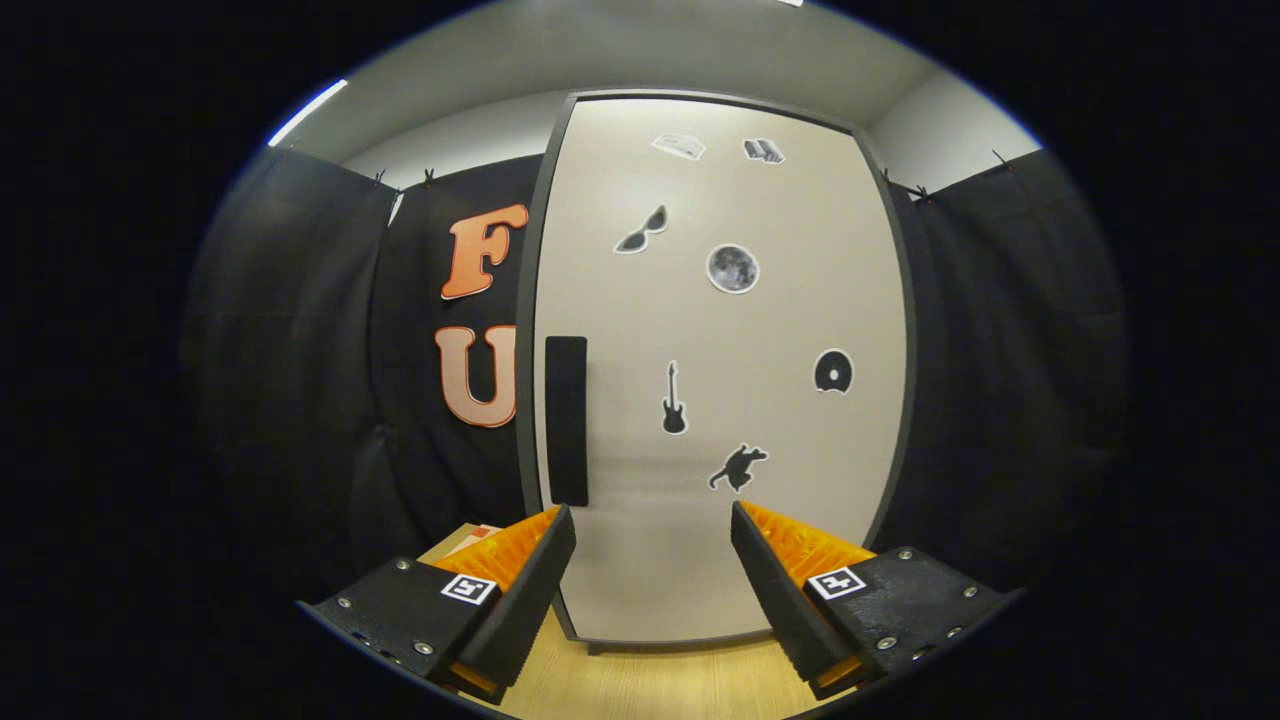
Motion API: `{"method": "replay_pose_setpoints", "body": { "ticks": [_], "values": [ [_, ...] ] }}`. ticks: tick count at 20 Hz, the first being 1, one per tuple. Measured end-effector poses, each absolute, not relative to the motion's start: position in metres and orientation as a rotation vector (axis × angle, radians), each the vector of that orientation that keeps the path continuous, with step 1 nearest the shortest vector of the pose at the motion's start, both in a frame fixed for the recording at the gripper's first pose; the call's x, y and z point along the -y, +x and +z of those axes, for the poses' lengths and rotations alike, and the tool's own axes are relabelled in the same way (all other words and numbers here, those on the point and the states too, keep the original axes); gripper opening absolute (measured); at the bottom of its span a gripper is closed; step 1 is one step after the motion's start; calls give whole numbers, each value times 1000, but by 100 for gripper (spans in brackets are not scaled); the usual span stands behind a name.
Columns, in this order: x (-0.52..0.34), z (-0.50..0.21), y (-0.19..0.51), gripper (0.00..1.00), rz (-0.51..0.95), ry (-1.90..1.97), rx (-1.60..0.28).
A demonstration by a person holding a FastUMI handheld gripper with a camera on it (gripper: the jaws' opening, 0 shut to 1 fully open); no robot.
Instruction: Open the shoe cabinet door, grab the shoes and put them into the shoe cabinet, then close the shoe cabinet door.
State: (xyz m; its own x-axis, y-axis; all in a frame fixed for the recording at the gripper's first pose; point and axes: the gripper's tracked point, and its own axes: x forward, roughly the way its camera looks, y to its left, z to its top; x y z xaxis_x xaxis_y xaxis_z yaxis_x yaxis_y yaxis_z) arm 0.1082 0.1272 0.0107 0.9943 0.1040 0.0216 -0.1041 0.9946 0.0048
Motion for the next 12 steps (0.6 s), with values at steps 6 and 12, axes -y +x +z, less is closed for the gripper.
{"method": "replay_pose_setpoints", "body": {
  "ticks": [6,12],
  "values": [
    [-86,12,42,98,46,-18,14],
    [-71,12,-12,98,26,-20,2]
  ]
}}
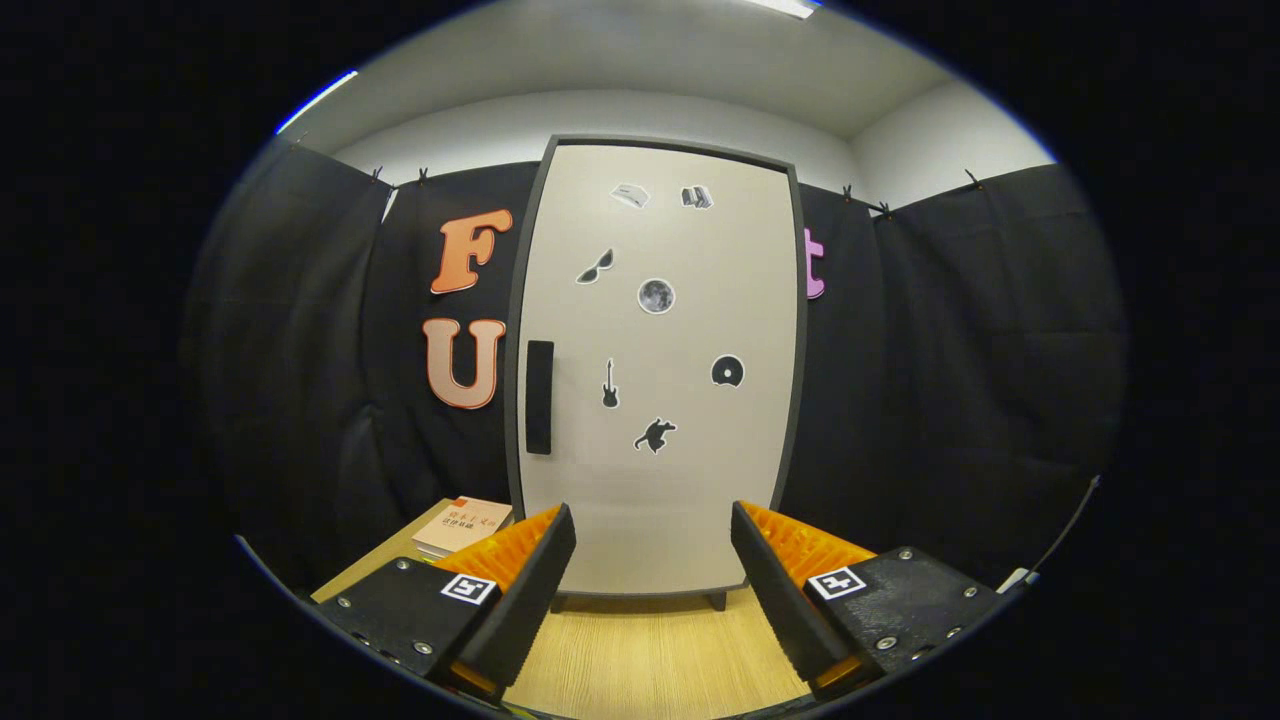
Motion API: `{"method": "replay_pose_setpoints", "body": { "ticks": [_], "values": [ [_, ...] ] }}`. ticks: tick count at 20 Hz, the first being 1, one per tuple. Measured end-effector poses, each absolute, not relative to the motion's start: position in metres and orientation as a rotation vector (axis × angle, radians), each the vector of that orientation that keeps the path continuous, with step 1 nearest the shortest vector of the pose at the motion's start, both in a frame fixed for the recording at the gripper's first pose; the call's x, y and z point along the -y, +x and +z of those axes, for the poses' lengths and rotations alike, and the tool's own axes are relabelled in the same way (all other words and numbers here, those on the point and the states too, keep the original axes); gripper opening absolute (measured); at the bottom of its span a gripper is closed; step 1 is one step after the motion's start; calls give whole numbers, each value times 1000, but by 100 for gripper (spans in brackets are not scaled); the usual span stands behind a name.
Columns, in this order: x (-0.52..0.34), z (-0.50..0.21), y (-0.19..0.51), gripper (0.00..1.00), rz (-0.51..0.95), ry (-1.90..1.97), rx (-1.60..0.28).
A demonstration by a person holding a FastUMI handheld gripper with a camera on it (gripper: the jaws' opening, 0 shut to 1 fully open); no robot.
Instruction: Open the shoe cabinet door, grab the shoes and put them into the shoe cabinet, then close the shoe cabinet door.
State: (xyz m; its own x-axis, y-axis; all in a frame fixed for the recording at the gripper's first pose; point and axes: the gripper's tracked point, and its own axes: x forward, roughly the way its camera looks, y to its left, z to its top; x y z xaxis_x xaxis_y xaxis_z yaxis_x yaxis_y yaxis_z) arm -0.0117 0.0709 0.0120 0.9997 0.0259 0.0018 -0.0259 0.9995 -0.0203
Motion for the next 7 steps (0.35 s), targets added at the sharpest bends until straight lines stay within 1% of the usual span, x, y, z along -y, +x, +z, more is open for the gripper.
{"method": "replay_pose_setpoints", "body": {
  "ticks": [7],
  "values": [
    [-51,17,-57,97,-13,8,10]
  ]
}}
